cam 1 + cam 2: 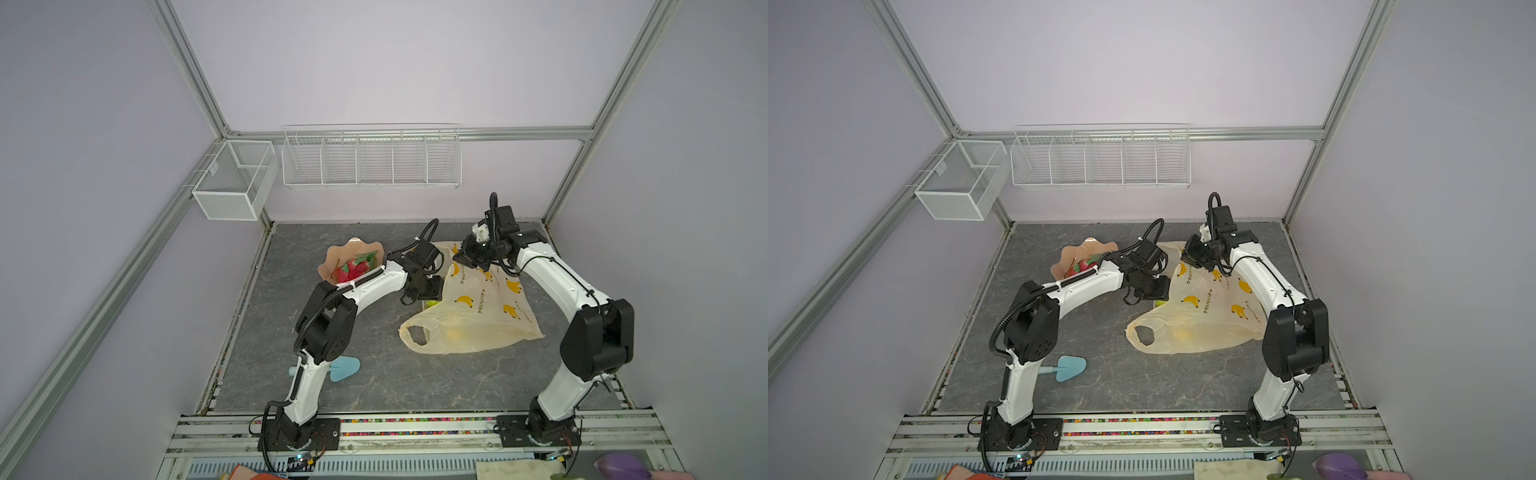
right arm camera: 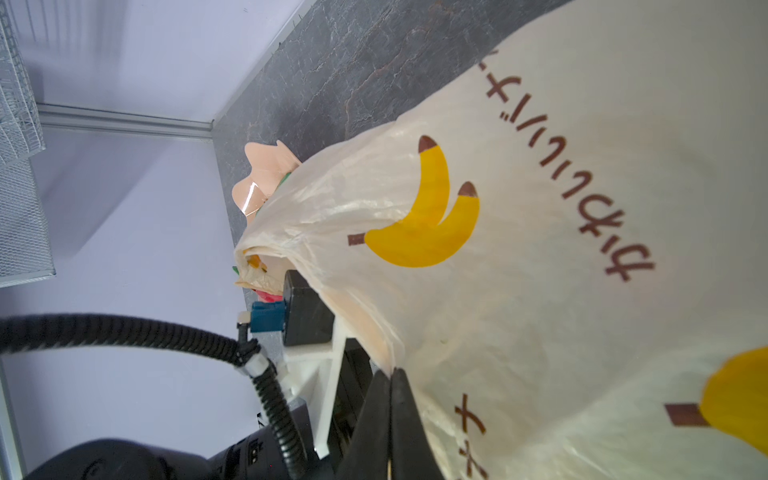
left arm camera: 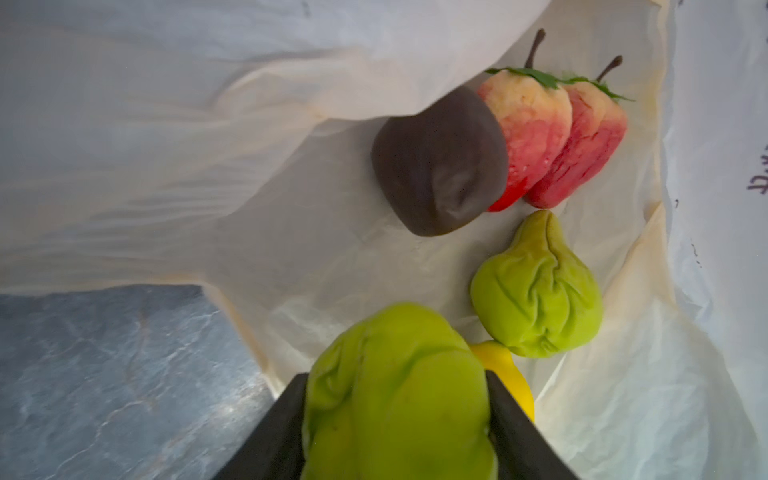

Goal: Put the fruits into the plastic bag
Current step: 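Lower the pear into the bag and open the left gripper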

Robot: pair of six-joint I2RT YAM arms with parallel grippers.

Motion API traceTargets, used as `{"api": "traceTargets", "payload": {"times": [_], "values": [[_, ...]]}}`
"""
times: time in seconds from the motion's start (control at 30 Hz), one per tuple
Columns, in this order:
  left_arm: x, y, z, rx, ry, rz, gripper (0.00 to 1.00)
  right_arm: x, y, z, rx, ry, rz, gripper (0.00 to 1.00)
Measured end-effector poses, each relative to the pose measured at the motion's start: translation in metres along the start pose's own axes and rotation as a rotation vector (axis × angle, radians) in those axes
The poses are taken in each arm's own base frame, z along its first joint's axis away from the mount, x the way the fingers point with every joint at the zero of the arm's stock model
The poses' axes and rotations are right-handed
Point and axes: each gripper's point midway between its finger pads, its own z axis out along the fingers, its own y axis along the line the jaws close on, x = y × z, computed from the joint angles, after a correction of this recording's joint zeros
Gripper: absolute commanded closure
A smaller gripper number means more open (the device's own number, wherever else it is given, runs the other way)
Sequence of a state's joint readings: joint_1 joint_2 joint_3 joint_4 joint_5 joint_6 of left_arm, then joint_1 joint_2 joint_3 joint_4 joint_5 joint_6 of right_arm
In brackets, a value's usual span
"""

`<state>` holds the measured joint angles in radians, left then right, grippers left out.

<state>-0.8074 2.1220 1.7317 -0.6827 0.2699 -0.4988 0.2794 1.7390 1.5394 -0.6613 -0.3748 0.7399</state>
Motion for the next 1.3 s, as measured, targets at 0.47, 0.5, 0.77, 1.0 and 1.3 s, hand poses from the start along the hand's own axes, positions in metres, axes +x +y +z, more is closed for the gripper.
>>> {"api": "traceTargets", "payload": {"times": [0.47,0.5,0.77,1.0,1.3], "values": [[0.020,-0.015,0.039,0.033,0.088,0.000,0.22,0.008,-0.003,0.003,-0.019,0.022,0.021,0.93],[0.021,-0.014,0.041,0.034,0.097,-0.006,0.20,0.008,-0.002,0.003,-0.022,0.022,0.020,0.93],[0.020,-0.020,0.044,0.070,0.097,-0.025,0.05,0.009,0.000,0.001,-0.031,0.021,0.016,0.93],[0.016,-0.029,0.032,0.098,0.082,-0.030,0.00,0.009,0.003,-0.004,-0.040,0.012,0.010,0.93],[0.014,-0.042,0.018,0.166,0.092,-0.032,0.00,0.011,0.001,-0.004,-0.037,0.014,0.012,0.93]]}}
